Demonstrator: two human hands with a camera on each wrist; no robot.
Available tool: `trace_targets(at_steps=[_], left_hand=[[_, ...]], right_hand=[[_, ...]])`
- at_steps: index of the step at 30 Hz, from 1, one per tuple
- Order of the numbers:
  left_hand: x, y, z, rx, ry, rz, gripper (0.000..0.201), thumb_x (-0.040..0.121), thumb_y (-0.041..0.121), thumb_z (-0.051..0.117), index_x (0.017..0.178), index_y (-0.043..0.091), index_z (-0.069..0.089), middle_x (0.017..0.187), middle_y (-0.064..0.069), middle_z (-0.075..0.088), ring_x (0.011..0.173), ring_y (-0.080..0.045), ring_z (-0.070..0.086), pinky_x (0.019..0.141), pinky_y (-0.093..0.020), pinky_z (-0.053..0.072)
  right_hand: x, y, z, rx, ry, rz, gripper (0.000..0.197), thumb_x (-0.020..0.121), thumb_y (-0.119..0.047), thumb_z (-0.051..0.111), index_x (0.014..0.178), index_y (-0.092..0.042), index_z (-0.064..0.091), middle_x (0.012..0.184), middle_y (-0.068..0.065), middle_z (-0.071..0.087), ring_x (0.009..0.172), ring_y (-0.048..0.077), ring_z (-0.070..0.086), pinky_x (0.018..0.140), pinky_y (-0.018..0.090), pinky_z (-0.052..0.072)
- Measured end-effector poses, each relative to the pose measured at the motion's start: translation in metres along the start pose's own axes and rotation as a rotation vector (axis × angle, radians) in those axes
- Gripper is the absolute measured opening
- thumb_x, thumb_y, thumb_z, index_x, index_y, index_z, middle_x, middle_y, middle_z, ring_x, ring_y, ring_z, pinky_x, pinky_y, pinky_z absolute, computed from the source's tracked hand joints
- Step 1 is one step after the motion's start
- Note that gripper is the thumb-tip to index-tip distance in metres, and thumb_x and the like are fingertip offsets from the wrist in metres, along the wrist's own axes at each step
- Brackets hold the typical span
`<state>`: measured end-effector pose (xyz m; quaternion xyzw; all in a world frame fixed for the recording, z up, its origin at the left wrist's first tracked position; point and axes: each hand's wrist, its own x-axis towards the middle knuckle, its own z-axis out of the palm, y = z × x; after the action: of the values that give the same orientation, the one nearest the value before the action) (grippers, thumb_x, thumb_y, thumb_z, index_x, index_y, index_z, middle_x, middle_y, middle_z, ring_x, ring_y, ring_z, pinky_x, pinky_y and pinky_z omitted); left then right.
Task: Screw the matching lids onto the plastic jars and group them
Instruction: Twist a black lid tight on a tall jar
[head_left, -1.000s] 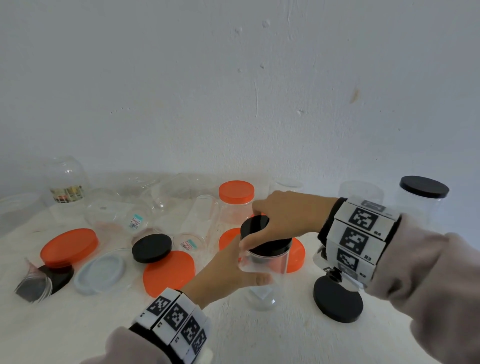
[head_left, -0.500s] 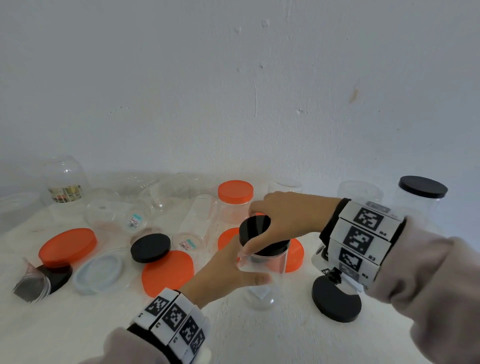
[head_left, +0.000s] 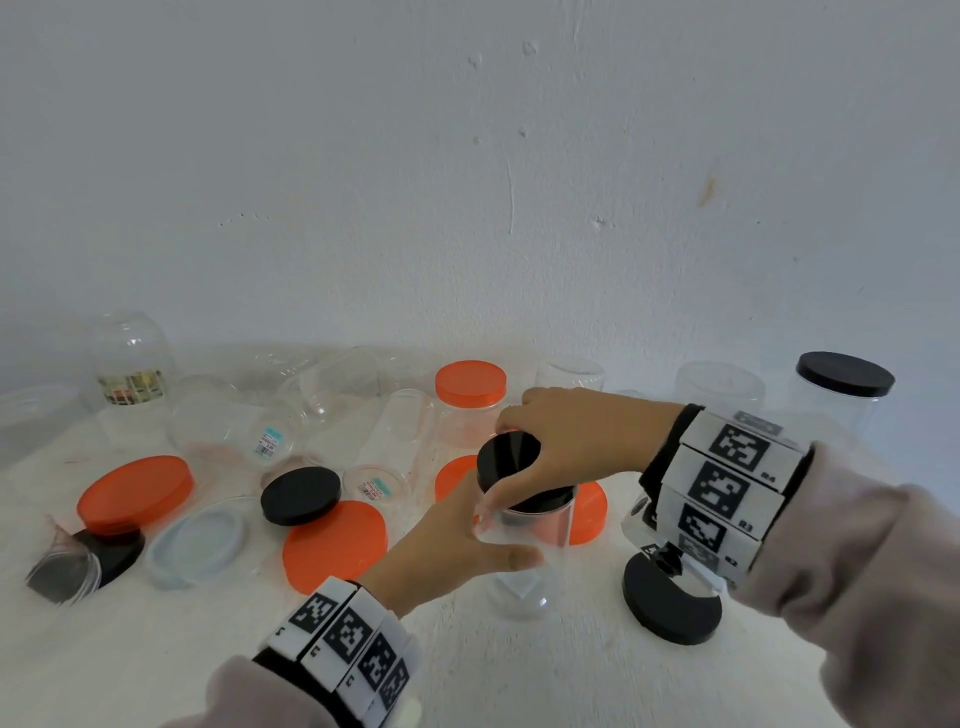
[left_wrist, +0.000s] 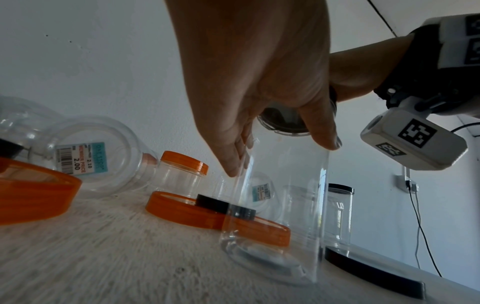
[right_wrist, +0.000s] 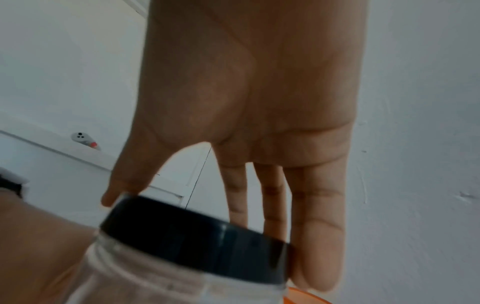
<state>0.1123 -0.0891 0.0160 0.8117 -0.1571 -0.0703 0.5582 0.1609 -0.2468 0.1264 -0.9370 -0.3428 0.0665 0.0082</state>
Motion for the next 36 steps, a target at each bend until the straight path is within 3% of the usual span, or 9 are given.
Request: trace_targets(at_steps=[4, 6, 15, 19, 21, 23, 26, 31, 36], left_hand=[[0.001, 0.0, 0.001, 0.009, 0.007, 0.006, 0.08, 0.075, 0.028, 0.08, 0.132, 0.047, 0.027, 0.131, 0.03, 0.042, 0.111, 0.028, 0.037, 0.082, 0.004, 0.035], [0.001, -0.001, 0.001, 0.011, 0.01, 0.012, 0.082, 0.074, 0.028, 0.08, 0.134, 0.044, 0.026, 0.132, 0.029, 0.042, 0.111, 0.028, 0.037, 0.082, 0.004, 0.034], [0.001, -0.001, 0.0, 0.012, 0.008, 0.006, 0.082, 0.075, 0.031, 0.08, 0.133, 0.049, 0.026, 0.129, 0.035, 0.042, 0.112, 0.027, 0.037, 0.085, -0.003, 0.038], [0.001, -0.001, 0.0, -0.004, 0.009, -0.001, 0.081, 0.074, 0.029, 0.081, 0.133, 0.048, 0.028, 0.122, 0.041, 0.046, 0.111, 0.026, 0.04, 0.084, -0.002, 0.038], [0.001, -0.001, 0.001, 0.001, 0.012, -0.007, 0.08, 0.074, 0.029, 0.081, 0.13, 0.05, 0.028, 0.123, 0.039, 0.046, 0.112, 0.025, 0.04, 0.086, -0.003, 0.038], [0.001, -0.001, 0.001, 0.019, 0.018, -0.014, 0.077, 0.075, 0.029, 0.08, 0.126, 0.053, 0.028, 0.126, 0.034, 0.044, 0.11, 0.026, 0.039, 0.086, -0.004, 0.038], [0.0, -0.001, 0.001, 0.043, 0.022, -0.003, 0.072, 0.076, 0.028, 0.079, 0.119, 0.055, 0.029, 0.122, 0.035, 0.043, 0.104, 0.033, 0.037, 0.079, 0.006, 0.033], [0.0, 0.0, 0.001, 0.041, 0.025, -0.002, 0.072, 0.076, 0.028, 0.08, 0.12, 0.054, 0.03, 0.122, 0.035, 0.044, 0.104, 0.032, 0.037, 0.079, 0.005, 0.034], [0.001, 0.0, 0.001, 0.03, 0.016, -0.015, 0.079, 0.075, 0.031, 0.08, 0.127, 0.055, 0.026, 0.128, 0.035, 0.044, 0.113, 0.024, 0.039, 0.088, -0.007, 0.038]], right_hand=[[-0.004, 0.007, -0.013, 0.117, -0.221, -0.054, 0.085, 0.076, -0.053, 0.072, 0.147, -0.033, 0.03, 0.133, -0.013, 0.036, 0.124, 0.01, 0.038, 0.101, 0.033, 0.043], [-0.006, 0.01, -0.018, 0.165, -0.227, -0.085, 0.079, 0.077, -0.042, 0.075, 0.145, -0.036, 0.033, 0.135, -0.014, 0.036, 0.126, 0.009, 0.035, 0.106, 0.035, 0.039], [-0.003, 0.006, -0.006, 0.104, -0.101, -0.074, 0.061, 0.075, -0.066, 0.065, 0.121, -0.03, 0.052, 0.103, -0.016, 0.044, 0.097, 0.009, 0.049, 0.078, 0.024, 0.046], [-0.004, -0.001, 0.005, -0.017, 0.017, 0.026, 0.072, 0.073, -0.081, 0.051, 0.114, -0.022, 0.053, 0.098, -0.006, 0.046, 0.081, 0.009, 0.049, 0.064, 0.025, 0.041], [-0.004, -0.001, 0.003, 0.025, -0.027, 0.024, 0.078, 0.073, -0.079, 0.053, 0.13, -0.025, 0.047, 0.107, -0.008, 0.044, 0.092, 0.009, 0.049, 0.072, 0.025, 0.042], [-0.005, 0.001, -0.003, 0.108, -0.144, -0.023, 0.083, 0.076, -0.069, 0.062, 0.145, -0.034, 0.03, 0.126, -0.01, 0.038, 0.115, 0.012, 0.041, 0.093, 0.031, 0.042], [-0.007, 0.004, -0.01, 0.179, -0.233, -0.112, 0.077, 0.08, -0.043, 0.071, 0.145, -0.04, 0.031, 0.136, -0.011, 0.034, 0.127, 0.012, 0.034, 0.105, 0.036, 0.038], [-0.006, 0.008, -0.008, 0.201, -0.195, -0.118, 0.07, 0.08, -0.045, 0.071, 0.142, -0.041, 0.038, 0.128, -0.012, 0.039, 0.121, 0.01, 0.039, 0.101, 0.032, 0.04], [-0.005, 0.003, 0.001, 0.065, -0.075, -0.03, 0.075, 0.076, -0.073, 0.057, 0.138, -0.034, 0.039, 0.111, -0.007, 0.042, 0.097, 0.011, 0.046, 0.075, 0.025, 0.042]])
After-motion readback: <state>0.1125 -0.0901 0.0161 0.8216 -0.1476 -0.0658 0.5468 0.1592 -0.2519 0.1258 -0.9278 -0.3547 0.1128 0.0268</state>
